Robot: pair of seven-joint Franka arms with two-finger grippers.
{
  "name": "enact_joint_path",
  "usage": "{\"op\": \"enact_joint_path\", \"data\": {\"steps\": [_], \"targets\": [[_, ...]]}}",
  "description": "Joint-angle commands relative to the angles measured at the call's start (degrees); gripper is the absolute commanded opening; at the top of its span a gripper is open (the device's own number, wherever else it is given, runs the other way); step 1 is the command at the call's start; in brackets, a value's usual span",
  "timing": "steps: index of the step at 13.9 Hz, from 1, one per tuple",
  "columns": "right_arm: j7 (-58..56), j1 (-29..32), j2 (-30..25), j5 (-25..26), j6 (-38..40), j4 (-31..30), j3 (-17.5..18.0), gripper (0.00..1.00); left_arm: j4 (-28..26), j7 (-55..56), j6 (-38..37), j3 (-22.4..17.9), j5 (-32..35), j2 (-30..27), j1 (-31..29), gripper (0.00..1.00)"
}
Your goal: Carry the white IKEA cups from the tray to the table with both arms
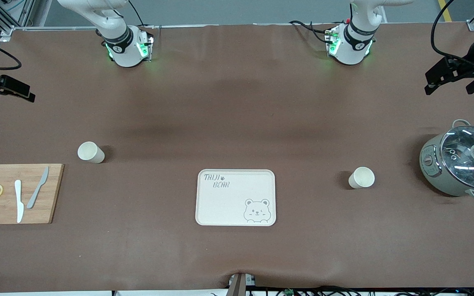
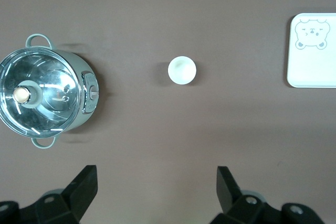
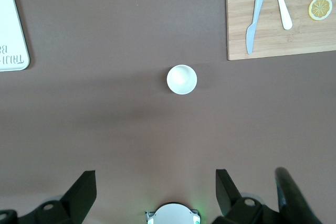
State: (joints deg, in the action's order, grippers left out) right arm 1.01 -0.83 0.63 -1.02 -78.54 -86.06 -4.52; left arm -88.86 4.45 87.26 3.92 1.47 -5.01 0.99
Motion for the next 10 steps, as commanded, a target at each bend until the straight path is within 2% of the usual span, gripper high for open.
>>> {"op": "enact_joint_path", "data": {"steps": [1,10], "targets": [[0.9,0.0,-0.8,0.8,0.3,-0.4,0.2,1.0,1.1,-0.1,-0.9,0.3,0.6,0.3,-0.4,1.0],[1.2,0.1,-0.7,0.8,1.1,-0.6,0.2,1.0,1.2,0.9,-3.2,0.3,0.7,0.3,-0.3,1.0]]}}
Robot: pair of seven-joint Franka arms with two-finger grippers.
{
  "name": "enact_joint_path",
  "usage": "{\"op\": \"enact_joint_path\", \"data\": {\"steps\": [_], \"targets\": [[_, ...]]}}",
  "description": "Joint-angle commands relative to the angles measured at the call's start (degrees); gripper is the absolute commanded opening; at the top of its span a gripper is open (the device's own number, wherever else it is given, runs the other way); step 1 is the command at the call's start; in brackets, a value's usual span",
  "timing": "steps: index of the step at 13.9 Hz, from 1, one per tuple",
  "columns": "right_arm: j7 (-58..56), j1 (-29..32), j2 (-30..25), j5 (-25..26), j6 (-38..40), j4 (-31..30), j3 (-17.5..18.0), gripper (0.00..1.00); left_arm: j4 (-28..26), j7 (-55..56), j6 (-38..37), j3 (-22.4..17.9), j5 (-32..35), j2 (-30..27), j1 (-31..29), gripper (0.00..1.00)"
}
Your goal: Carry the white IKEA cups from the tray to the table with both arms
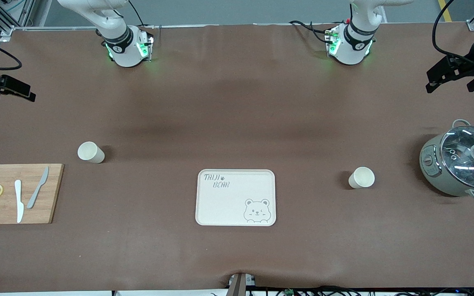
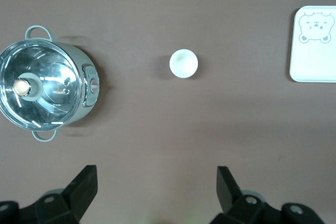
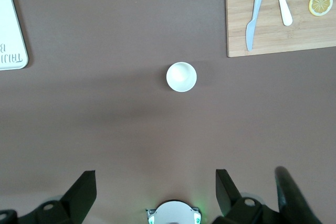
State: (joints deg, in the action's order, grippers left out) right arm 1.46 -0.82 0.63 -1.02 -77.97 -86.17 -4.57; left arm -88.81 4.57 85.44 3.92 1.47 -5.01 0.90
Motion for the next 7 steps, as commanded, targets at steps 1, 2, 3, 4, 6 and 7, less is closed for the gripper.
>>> {"op": "enact_joint_path", "data": {"steps": [1,2,3,4,6,7], "targets": [[0.7,0.1,-0.7,0.8,0.5,-0.5,0.3,1.0,1.2,0.8,-1.4,0.3,0.7,0.4,-0.2,1.0],[0.7,0.1,-0.7,0.8,0.6,-0.4,0.3,1.0,1.2,0.8,-1.5,0.3,0.8,0.5,-0.2,1.0],[0.7,0.2,-0.7,0.8,0.6,-0.5,0.3,1.0,1.2,0.7,-1.6,0.3,0.8,0.5,-0.3,1.0],[0.8,0.2,-0.7,0.8,0.7,-0.5,0.2,1.0,1.2,0.7,-1.6,0.2,0.9,0.5,-0.3,1.0],[0.8,0.0,-0.8,0.8,1.1,-0.5,0.3,1.0,1.2,0.7,-1.6,0.2,0.9,0.5,-0.3,1.0],[0.8,-0.1,-0.7,0.8,1.1,-0.5,0.3,1.0,1.2,0.7,-1.6,0.3,0.9,0.5,-0.8,1.0]]}}
